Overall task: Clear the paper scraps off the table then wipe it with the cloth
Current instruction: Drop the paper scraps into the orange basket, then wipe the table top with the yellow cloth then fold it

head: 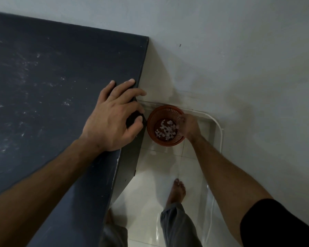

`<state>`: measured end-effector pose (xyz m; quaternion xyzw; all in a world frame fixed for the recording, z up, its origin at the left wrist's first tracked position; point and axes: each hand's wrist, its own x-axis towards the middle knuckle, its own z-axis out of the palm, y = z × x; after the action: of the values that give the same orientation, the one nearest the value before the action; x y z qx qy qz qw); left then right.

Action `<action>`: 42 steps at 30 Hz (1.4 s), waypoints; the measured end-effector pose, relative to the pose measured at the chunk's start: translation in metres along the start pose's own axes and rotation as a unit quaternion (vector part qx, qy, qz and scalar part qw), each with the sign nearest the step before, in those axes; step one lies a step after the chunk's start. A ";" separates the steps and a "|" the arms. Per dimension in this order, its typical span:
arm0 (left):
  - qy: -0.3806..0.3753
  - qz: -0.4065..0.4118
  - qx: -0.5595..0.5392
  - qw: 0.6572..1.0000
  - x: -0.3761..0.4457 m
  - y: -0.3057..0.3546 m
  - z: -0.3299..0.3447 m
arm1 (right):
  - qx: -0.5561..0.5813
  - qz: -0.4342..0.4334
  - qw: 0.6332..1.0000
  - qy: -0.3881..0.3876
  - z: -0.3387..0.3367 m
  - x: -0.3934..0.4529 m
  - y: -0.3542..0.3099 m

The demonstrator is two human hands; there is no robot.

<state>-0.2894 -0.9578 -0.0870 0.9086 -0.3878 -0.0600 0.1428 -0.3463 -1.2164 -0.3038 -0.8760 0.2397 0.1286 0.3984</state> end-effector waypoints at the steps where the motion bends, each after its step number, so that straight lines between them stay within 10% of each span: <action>1: 0.000 0.001 0.001 1.000 0.000 0.000 0.000 | 0.011 -0.001 0.999 0.032 -0.001 -0.006 0.001; 13: -0.016 -0.076 -0.031 0.997 -0.042 0.014 -0.043 | 0.010 -0.248 0.955 0.160 -0.072 -0.148 -0.174; 20: 0.007 -0.179 -0.040 0.983 -0.176 -0.049 -0.113 | -0.093 -0.352 0.931 0.038 0.000 -0.231 -0.305; 42: 0.020 -0.329 -0.121 0.936 -0.518 -0.351 -0.306 | -0.213 -0.296 0.930 -0.038 0.270 -0.331 -0.619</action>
<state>-0.3393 -0.2873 0.0954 0.9623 -0.0536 -0.1321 0.2318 -0.3142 -0.5546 0.0526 -0.9659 -0.0791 0.0865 0.2309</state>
